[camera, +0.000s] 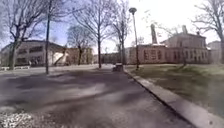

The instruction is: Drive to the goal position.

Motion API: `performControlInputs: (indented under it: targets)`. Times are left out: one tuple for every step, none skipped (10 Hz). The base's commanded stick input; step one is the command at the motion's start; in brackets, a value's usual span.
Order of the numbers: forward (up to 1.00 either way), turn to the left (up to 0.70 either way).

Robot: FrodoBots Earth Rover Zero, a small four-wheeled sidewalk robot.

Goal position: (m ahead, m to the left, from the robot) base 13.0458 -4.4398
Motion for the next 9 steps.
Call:
performControlInputs:
  targets:
    - [0.85,0.34]
    - [0.85,0.32]
    - [0.85,0.09]
    - [0.85,0.00]
    - [0.85,0.00]
    - [0.85,0.00]
    - [0.85,0.00]
    - [0.85,0.00]
    - [0.85,0.00]
